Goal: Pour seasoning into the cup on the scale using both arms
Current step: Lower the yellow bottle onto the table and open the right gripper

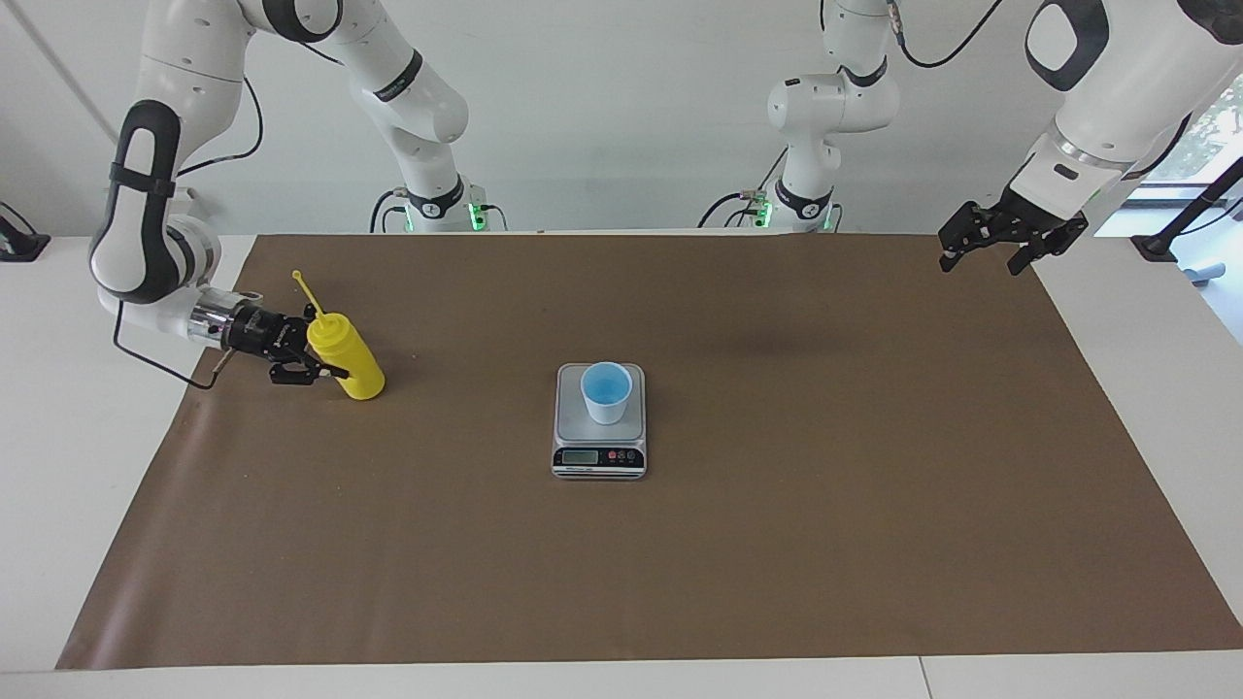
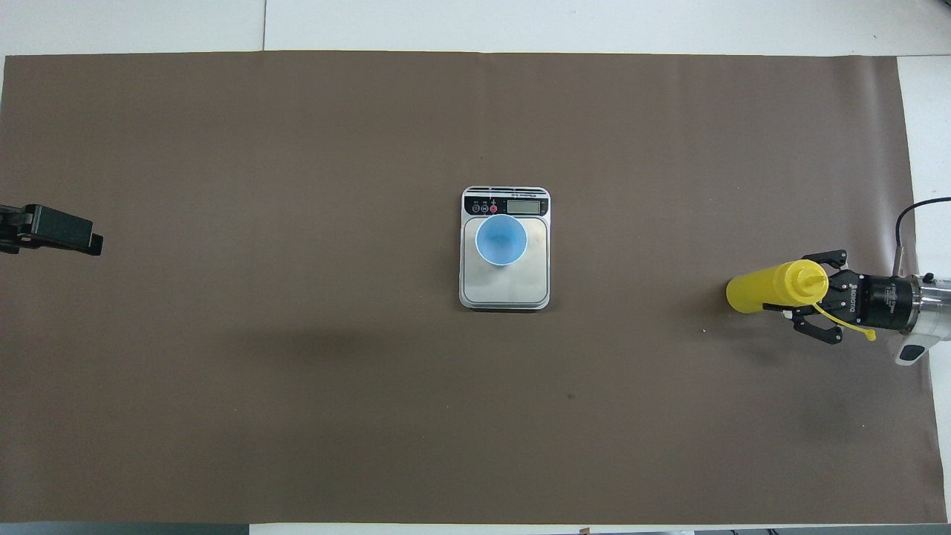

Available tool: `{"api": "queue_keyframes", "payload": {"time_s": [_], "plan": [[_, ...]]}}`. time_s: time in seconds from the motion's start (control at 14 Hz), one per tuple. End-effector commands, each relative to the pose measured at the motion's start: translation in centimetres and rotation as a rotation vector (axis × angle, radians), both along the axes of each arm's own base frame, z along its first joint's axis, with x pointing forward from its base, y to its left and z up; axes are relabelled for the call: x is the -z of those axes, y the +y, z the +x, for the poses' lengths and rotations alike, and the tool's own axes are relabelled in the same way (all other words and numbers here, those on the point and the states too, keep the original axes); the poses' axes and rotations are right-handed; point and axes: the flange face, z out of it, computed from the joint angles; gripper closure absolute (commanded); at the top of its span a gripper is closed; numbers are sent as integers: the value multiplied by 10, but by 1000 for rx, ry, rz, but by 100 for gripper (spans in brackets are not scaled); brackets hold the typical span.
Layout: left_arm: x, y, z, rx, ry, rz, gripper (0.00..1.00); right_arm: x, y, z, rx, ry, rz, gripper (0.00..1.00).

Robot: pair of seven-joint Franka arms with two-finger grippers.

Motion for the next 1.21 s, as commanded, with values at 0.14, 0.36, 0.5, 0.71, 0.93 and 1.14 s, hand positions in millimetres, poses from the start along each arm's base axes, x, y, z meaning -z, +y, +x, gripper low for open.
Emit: {"api": "queue_keyframes", "payload": {"time_s": [0.14,0.36,0.5,0.71,0.93,1.14], "plan": [[-2,2,-3,9,7,-7,0,-3,0,2,30,0,-5,100],[-2,2,-3,9,7,-9,0,-5,0,3,25,-6,-4,0],[-1,3,-3,8,8,-7,0,-13,-3,8,13,-17,-13,0],[-1,2,-3,9,8,-9,0,-30,-17,13,-42,-38,-32,0],[-2,2,-3,9,7,-9,0,-39,-46,-7,-60,-36,-34,0],[-2,3,-3,8,7,-7,0,-51,-70,-16,-100,-57,-54,0]]}}
